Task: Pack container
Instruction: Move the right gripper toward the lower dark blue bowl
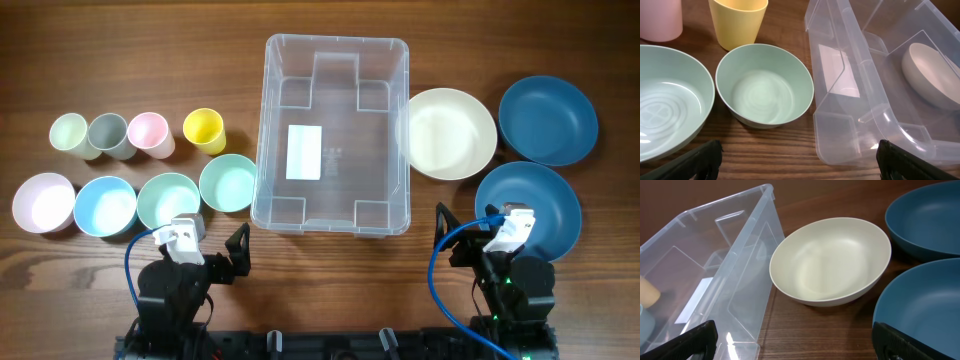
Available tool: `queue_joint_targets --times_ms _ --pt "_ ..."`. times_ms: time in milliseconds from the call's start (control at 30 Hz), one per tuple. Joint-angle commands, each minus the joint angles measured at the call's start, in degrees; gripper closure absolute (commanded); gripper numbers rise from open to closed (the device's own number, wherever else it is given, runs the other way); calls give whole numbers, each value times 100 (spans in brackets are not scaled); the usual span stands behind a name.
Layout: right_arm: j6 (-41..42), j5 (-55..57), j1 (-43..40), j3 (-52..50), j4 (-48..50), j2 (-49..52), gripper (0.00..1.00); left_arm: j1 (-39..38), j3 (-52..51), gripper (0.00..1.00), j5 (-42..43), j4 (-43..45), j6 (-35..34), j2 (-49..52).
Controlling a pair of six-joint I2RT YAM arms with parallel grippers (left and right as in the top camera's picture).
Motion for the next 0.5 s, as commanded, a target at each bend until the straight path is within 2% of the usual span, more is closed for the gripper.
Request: queue_joint_targets --times_ms 0,467 --pt "-94 -92 17 -4 31 -98 0 -24 -44 0 105 20 116 -42" --pt "-96 -46 17 -4 35 -98 0 -24 -44 0 105 20 116 -42"
